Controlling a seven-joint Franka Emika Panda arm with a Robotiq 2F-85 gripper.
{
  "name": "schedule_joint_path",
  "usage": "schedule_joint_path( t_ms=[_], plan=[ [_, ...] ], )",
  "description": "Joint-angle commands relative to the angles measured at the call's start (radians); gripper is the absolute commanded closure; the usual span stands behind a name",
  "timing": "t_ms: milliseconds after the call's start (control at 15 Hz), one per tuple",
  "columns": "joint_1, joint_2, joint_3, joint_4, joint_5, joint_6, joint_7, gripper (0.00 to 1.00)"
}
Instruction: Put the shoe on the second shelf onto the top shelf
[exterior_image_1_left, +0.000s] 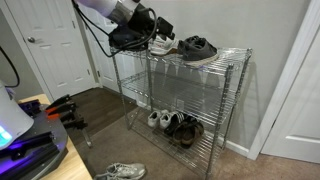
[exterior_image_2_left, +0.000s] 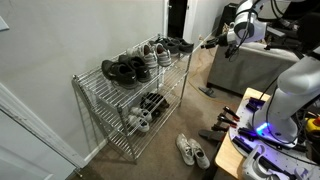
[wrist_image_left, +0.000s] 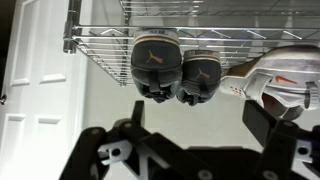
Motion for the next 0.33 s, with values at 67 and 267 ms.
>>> schedule_joint_path(
  t_ms=[67, 267],
  plan=[
    [0.115, -0.003, -0.115, -0.001, -0.004, 0.008, -0.003, 0.00],
    [0.124, 0.001, -0.127, 0.001, -0.004, 0.007, -0.002, 0.00]
  ],
)
